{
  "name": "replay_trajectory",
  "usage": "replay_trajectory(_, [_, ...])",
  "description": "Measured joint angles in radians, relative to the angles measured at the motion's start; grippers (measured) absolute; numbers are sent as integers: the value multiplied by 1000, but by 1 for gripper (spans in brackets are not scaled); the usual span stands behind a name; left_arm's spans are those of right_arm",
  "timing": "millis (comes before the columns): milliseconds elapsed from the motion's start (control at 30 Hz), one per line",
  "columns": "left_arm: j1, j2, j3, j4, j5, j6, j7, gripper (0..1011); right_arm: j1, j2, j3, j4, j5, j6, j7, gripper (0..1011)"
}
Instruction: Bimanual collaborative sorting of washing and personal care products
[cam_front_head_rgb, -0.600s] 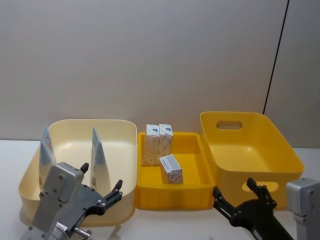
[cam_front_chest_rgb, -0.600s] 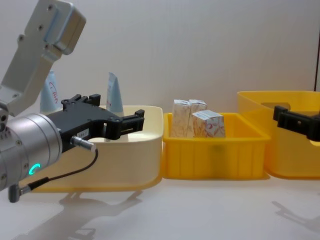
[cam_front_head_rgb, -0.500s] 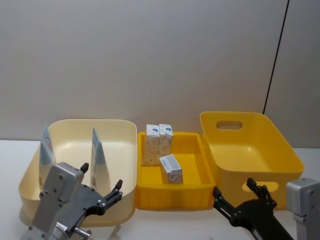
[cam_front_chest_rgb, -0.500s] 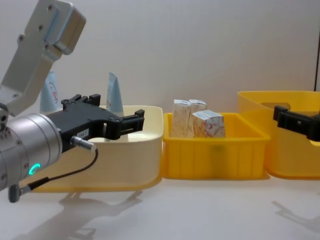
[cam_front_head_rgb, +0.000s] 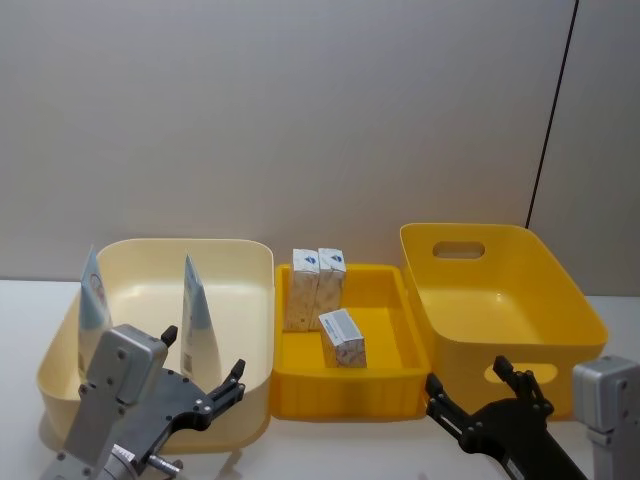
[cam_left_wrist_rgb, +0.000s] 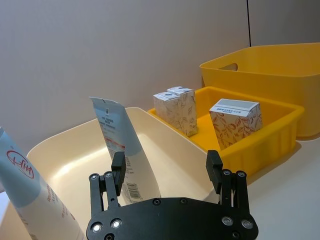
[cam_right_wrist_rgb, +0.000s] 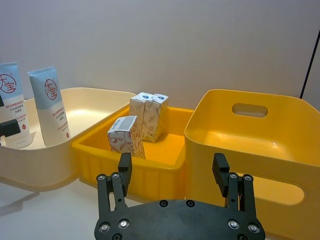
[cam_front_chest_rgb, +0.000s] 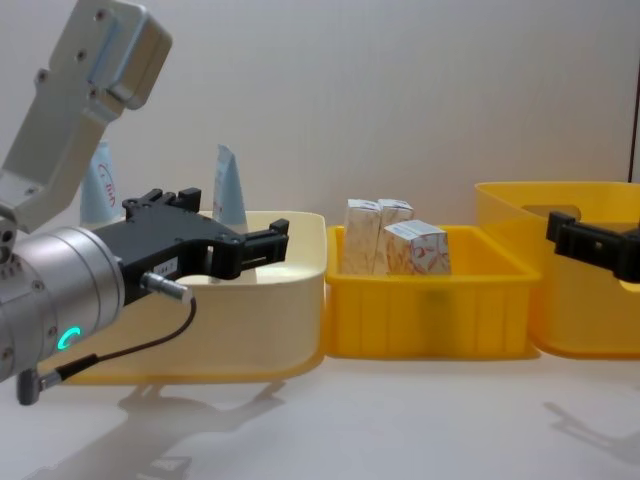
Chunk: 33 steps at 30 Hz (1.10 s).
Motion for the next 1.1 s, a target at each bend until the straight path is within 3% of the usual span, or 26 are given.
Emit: replay_trajectory(1100, [0,0,0,0,0,0,0,1003,0,0,0,0,0,0,0,1001])
